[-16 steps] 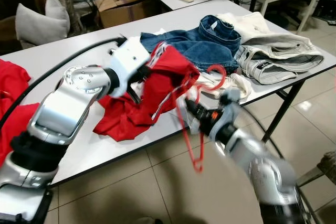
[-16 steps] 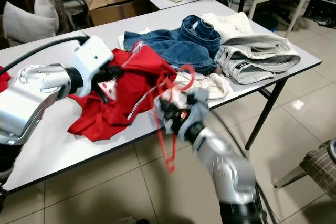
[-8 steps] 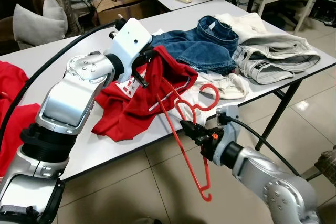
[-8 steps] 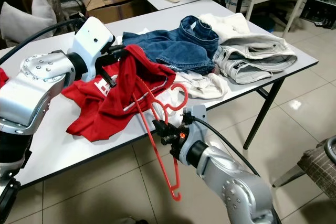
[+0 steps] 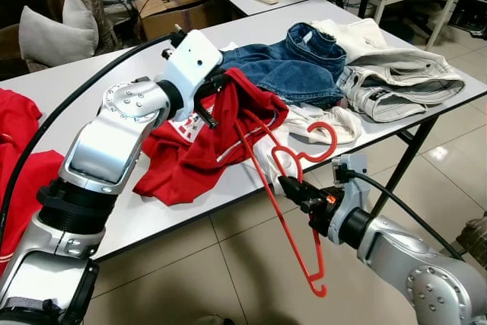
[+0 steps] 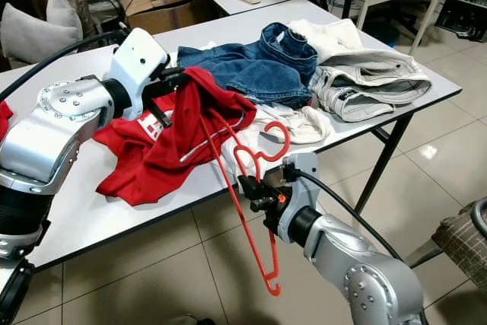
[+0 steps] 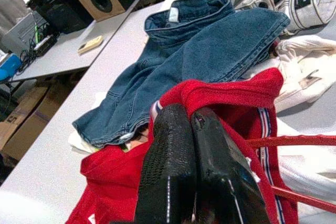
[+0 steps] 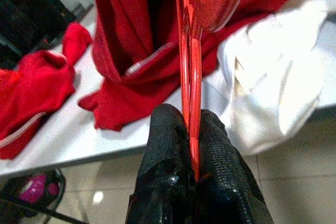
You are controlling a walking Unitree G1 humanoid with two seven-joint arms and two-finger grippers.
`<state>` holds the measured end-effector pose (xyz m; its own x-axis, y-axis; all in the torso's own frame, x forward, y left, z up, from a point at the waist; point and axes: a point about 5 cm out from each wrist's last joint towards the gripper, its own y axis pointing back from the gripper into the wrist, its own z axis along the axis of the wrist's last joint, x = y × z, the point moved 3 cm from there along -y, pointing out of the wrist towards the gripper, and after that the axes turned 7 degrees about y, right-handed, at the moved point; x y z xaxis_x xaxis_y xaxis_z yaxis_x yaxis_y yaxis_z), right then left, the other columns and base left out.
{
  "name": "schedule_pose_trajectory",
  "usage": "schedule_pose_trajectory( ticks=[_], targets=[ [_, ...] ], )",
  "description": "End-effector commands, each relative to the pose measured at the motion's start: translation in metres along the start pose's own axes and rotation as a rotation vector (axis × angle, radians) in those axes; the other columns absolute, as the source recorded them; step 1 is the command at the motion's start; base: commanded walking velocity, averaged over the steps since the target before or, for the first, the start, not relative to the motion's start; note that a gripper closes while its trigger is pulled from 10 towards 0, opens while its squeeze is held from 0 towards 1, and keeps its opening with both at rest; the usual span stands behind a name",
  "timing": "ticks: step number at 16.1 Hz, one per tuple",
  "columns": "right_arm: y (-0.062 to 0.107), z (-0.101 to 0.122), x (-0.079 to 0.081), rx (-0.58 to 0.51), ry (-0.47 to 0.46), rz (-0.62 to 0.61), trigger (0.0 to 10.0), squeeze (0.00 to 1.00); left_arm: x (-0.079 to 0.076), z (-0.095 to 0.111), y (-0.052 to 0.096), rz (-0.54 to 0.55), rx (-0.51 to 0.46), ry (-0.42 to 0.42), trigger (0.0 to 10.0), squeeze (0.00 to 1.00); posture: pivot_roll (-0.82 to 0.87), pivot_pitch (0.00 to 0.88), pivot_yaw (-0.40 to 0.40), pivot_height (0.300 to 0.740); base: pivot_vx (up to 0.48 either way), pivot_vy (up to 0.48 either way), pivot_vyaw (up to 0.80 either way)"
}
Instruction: Hang hanger
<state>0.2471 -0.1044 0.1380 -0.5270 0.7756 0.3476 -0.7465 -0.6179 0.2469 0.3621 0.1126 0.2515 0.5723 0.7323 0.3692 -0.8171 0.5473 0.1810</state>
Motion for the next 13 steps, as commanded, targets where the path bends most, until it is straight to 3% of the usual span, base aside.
schedule_pose_trajectory(
  ticks=[1, 4, 8, 10, 11, 13],
  targets=[
    [0.002, 0.007, 0.004, -0.019, 0.009, 0.011, 10.0, 0.0, 0.005, -0.001, 0.001, 0.017, 0.009, -0.018, 0.0, 0.0, -0.06, 0.037, 0.108, 0.74, 0.0, 0.0, 0.0],
    [0.003, 0.019, 0.002, -0.08, -0.025, 0.001, 10.0, 0.0, 0.002, -0.009, 0.002, -0.015, 0.051, -0.036, 0.0, 0.0, -0.06, 0.04, 0.103, 0.74, 0.0, 0.0, 0.0],
    [-0.019, 0.027, -0.005, -0.2, -0.239, 0.017, 10.0, 0.0, -0.009, -0.024, 0.012, -0.116, 0.145, -0.043, 0.0, 0.0, -0.02, 0.047, 0.091, 0.74, 0.0, 0.0, 0.0],
    [-0.037, 0.037, 0.004, -0.281, -0.386, 0.101, 10.0, 0.0, -0.005, -0.029, 0.019, -0.118, 0.182, -0.062, 0.0, 0.0, 0.04, 0.056, 0.079, 0.74, 0.0, 0.0, 0.0],
    [-0.041, 0.038, 0.005, -0.29, -0.408, 0.109, 10.0, 0.0, -0.005, -0.029, 0.02, -0.124, 0.186, -0.062, 0.0, 0.0, 0.04, 0.056, 0.079, 0.74, 0.0, 0.0, 0.0],
    [-0.071, 0.037, 0.006, -0.321, -0.559, 0.164, 10.0, 0.0, -0.012, -0.024, 0.028, -0.208, 0.198, -0.007, 0.0, 0.0, 0.09, 0.06, 0.081, 0.74, 0.0, 0.0, 0.0]
  ],
)
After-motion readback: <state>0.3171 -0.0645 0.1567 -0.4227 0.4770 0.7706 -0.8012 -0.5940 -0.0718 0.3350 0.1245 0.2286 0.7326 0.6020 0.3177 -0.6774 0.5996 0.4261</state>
